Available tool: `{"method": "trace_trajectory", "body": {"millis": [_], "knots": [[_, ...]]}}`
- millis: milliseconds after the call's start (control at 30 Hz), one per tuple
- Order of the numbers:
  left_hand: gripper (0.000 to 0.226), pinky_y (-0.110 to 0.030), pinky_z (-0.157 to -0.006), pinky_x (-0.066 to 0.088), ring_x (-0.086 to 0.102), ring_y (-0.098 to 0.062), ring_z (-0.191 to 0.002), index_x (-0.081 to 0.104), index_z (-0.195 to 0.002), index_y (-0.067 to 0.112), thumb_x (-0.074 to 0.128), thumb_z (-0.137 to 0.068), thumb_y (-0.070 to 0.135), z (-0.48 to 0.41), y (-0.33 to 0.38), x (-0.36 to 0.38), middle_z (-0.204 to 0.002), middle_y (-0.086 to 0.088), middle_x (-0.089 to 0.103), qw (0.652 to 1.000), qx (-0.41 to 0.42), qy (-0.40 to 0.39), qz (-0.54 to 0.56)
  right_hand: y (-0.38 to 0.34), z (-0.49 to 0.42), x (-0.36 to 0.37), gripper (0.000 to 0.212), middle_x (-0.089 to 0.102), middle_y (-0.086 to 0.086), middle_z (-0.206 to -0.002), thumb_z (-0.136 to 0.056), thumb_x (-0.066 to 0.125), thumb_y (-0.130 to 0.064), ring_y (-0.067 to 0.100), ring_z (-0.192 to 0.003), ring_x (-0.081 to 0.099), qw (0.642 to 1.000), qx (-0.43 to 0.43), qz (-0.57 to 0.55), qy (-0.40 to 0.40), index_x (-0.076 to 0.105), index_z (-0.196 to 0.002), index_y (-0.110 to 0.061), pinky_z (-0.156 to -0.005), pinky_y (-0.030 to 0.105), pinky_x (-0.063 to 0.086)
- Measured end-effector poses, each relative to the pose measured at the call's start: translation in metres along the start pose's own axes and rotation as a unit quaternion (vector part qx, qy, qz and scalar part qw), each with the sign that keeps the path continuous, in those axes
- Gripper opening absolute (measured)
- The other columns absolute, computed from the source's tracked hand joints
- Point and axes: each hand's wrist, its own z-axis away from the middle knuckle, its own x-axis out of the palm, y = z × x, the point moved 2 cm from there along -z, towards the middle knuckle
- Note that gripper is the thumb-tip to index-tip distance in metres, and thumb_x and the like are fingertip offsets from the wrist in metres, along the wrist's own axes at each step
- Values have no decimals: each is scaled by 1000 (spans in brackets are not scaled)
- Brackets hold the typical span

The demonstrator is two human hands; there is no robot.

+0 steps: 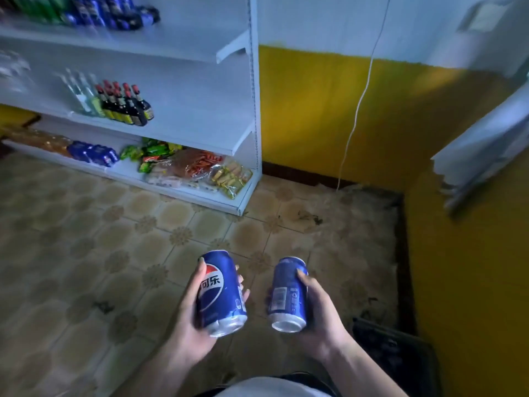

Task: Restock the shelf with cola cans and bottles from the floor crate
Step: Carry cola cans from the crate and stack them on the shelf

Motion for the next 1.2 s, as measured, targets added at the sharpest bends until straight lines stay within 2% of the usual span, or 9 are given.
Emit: {"method": "trace_trajectory", "body": {"millis": [100,233,367,500,667,733,867,1033,1200], "knots": [[87,-45,-92,58,69,-22,-80,69,-112,3,100,-45,49,5,25,-37,-94,-11,67,993,-4,-3,116,30,-16,30,70,68,25,-98,-64,91,-40,37,-84,67,995,19,103,4,69,-118,-1,-79,45,54],[72,-40,-75,60,66,-28,-82,66,-115,2,92,-64,47,9,51,-69,-96,-14,64,985,-36,-4,168,52,-28,65,73,68,29,-99,-72,78,-41,42,-84,71,982,47,182,-21,60,-130,-1,-75,47,59],[65,-42,-73,60,68,-34,-81,60,-125,-3,76,-82,44,4,80,-85,-96,-21,65,989,-8,33,143,52,-42,111,88,63,31,-106,-65,87,-33,41,-84,68,973,52,215,-69,53,-139,-1,-70,45,57],[75,-44,-77,57,64,-37,-95,55,-137,-4,79,-74,29,-2,109,-95,-113,-24,62,994,22,48,100,32,-63,162,73,66,31,-121,-70,78,-16,44,-98,68,950,11,272,-152,54,-140,-11,-76,49,58],[79,-47,-81,59,69,-38,-97,72,-119,1,98,-50,30,-12,153,-102,-111,-26,67,998,53,14,38,20,-105,219,71,69,22,-126,-78,82,-20,44,-110,69,910,12,387,-151,52,-142,-12,-83,48,59],[68,-48,-84,58,67,-37,-100,74,-117,9,93,-59,38,-21,174,-103,-112,-23,68,995,92,23,-2,17,-126,238,66,73,18,-119,-79,84,-23,40,-104,72,892,16,424,-156,56,-137,-11,-83,45,60],[59,-41,-69,60,72,-32,-88,70,-122,11,81,-69,34,-49,210,-104,-106,-19,72,989,123,79,-8,9,-176,269,60,77,11,-111,-77,81,-13,35,-97,75,897,38,411,-161,60,-132,-25,-77,42,60],[48,-48,-82,59,74,-34,-101,66,-126,13,79,-81,24,-91,265,-107,-115,-14,75,971,154,182,-31,12,-257,310,72,73,21,-117,-72,91,-13,46,-101,72,902,71,392,-166,57,-133,-28,-92,64,55],[58,-46,-79,59,74,-32,-101,65,-128,17,75,-72,29,-127,328,-111,-115,-9,76,944,187,271,-11,10,-321,363,46,75,15,-112,-84,76,-24,39,-97,74,902,63,399,-154,62,-128,-26,-76,50,61]]}}
